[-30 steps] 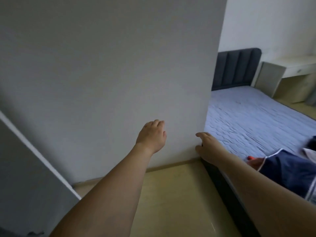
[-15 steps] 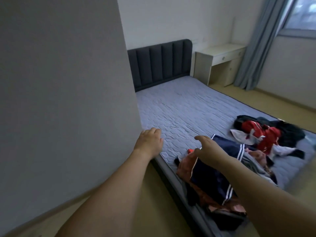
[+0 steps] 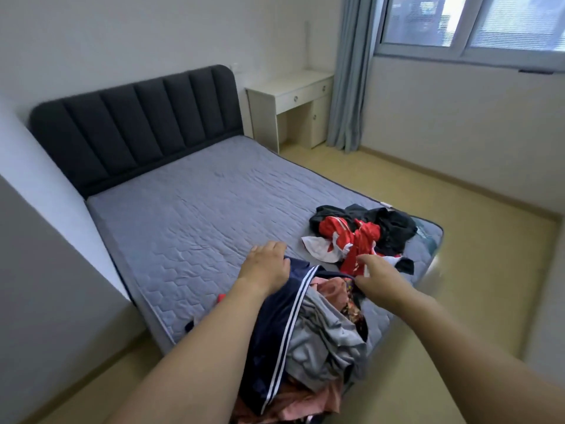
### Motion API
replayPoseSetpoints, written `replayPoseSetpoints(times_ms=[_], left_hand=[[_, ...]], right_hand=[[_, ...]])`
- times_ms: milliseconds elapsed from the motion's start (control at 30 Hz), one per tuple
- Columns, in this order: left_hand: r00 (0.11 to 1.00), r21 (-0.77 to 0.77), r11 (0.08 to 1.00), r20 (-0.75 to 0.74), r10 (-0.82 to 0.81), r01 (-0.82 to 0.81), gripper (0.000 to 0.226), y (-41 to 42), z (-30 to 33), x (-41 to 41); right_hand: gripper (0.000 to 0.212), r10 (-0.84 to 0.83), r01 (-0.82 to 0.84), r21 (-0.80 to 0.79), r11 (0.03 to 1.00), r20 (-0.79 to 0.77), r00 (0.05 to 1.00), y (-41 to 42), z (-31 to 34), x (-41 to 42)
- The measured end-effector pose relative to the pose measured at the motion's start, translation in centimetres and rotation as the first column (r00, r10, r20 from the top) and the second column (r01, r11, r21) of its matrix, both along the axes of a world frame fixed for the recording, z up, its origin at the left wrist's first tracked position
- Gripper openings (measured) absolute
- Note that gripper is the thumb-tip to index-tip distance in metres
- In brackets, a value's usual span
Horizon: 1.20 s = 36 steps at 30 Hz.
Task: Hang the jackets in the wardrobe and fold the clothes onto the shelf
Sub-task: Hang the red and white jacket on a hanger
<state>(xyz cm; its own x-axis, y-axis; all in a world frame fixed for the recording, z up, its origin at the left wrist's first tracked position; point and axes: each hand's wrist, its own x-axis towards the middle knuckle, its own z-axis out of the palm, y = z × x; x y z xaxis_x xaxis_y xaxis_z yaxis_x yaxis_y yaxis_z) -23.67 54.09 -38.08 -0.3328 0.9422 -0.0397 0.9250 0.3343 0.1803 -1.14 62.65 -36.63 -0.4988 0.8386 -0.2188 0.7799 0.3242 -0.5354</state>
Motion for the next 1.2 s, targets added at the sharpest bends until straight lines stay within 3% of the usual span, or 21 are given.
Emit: replayPoseSetpoints(times_ms=[167, 433, 633, 767, 833, 967, 1067, 1100, 1133, 1167, 1200], left_hand=[[0.996, -0.052, 0.999, 0.086, 0.017, -0.013, 0.038, 10.4, -0.5, 3.6], [0.809, -0.11, 0.893, 0.386, 0.443, -0.436, 0.023, 27.7, -8.2, -0.3], [0.73, -0.328, 0.875, 0.488, 0.479, -0.355, 0.018, 41.2, -15.4, 3.0], [0.682, -0.415, 0.872, 0.56, 0.47, -0.26, 0.011, 49.7, -23.3, 5.1], [0.644, -0.437, 0.846, 0.56, 0.521, -0.304, 0.028, 53.0, -28.9, 4.8], [0.49, -0.448, 0.755, 0.577, 0.654, -0.48, 0.04, 58.5, -39.0, 3.9], [0.476, -0.484, 0.685, 0.494, 0.727, -0.544, 0.07, 61.4, -45.8, 4.1], [0.498, -0.519, 0.665, 0.441, 0.747, -0.538, 0.063, 62.1, -47.5, 4.5], [0.511, -0.533, 0.655, 0.412, 0.754, -0.536, 0.041, 62.5, -48.7, 4.8], [0.48, -0.52, 0.644, 0.43, 0.765, -0.56, 0.015, 62.9, -49.3, 5.1], [0.392, -0.48, 0.629, 0.506, 0.768, -0.612, 0.007, 63.0, -49.2, 5.4]], right_hand=[[0.039, -0.04, 0.039, -0.045, 0.998, -0.01, 0.999, 12.3, -0.1, 4.3], [0.035, 0.033, -0.032, -0.094, 0.995, 0.003, 0.999, 33.6, -5.1, 2.7], [0.043, 0.091, -0.075, -0.138, 0.988, 0.118, 0.989, 48.0, -11.3, 2.2], [0.039, 0.209, -0.177, -0.201, 0.963, 0.149, 0.966, 57.1, -19.8, -0.1], [0.042, 0.27, -0.226, -0.253, 0.941, 0.158, 0.95, 60.9, -26.0, -2.0], [0.077, 0.388, -0.313, -0.292, 0.904, 0.253, 0.886, 65.5, -38.7, -5.0], [0.086, 0.483, -0.414, -0.251, 0.875, 0.387, 0.786, 67.3, -45.6, -5.9], [0.079, 0.519, -0.467, -0.228, 0.854, 0.427, 0.74, 67.9, -47.3, -6.0], [0.067, 0.556, -0.522, -0.213, 0.826, 0.463, 0.69, 68.3, -48.5, -6.0], [0.054, 0.589, -0.571, -0.21, 0.794, 0.502, 0.634, 68.8, -49.5, -6.0], [0.045, 0.614, -0.605, -0.222, 0.765, 0.538, 0.578, 69.2, -50.0, -5.8]])
